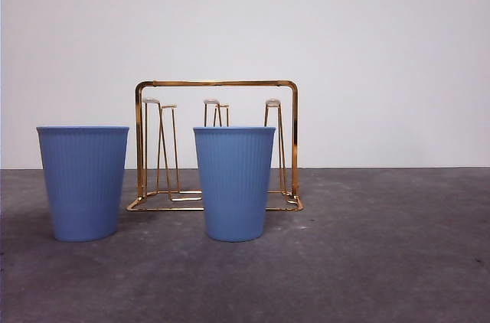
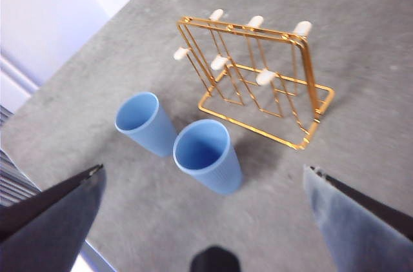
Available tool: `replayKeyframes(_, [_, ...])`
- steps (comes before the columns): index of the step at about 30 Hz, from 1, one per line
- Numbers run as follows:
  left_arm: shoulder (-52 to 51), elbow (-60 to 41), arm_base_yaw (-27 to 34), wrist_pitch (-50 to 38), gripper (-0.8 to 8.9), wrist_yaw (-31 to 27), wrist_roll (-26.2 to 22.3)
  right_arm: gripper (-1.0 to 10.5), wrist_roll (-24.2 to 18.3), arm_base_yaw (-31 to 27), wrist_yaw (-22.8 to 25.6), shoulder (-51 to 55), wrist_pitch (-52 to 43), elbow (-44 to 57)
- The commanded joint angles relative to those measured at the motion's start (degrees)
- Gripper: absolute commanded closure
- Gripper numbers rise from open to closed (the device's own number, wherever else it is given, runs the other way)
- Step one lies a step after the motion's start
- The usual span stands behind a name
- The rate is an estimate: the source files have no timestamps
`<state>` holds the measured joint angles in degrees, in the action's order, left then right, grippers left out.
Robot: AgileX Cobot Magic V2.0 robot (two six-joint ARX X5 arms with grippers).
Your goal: Pick up cup 1,put cup 1 in the cup rack,pick up cup 2,put cup 2 in the cup rack
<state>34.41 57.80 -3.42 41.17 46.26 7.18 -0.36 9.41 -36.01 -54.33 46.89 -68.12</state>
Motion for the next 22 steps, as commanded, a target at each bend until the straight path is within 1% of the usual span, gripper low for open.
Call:
replayKeyframes(1, [0.5,0.2,-0.7,-0.2,0.60,1.3,0.3,3.5,4.2,3.9,1.8,-4.3,-2.9,-0.5])
replayKeyframes(5, [1.4,0.2,-1.8,-0.9,0.60,3.9,1.4,3.5,4.7,11.3,10.6,-12.7,-3.4,-3.0])
replayKeyframes(9, [2.2,0.2,-2.9,-2.3,0.60,5.2,2.5,3.5,4.7,16.8,16.2,-22.4,-2.2,-8.2])
replayKeyframes(13, [2.5,0.2,-3.8,-3.1,0.60,5.2,3.3,3.5,4.6,20.4,22.3,-30.9,1.0,-13.9])
replayKeyframes(17, [2.9,0.2,-4.7,-3.1,0.60,5.2,3.3,3.5,4.2,22.6,25.8,-39.8,4.5,-19.3])
replayKeyframes(20, [3.1,0.2,-5.4,-3.1,0.60,5.1,3.3,3.6,4.3,23.4,27.1,-44.2,4.7,-19.6])
replayKeyframes(22, [3.4,0.2,-5.7,-3.1,0.60,5.1,3.3,4.2,4.3,23.8,27.5,-46.9,4.9,-19.6])
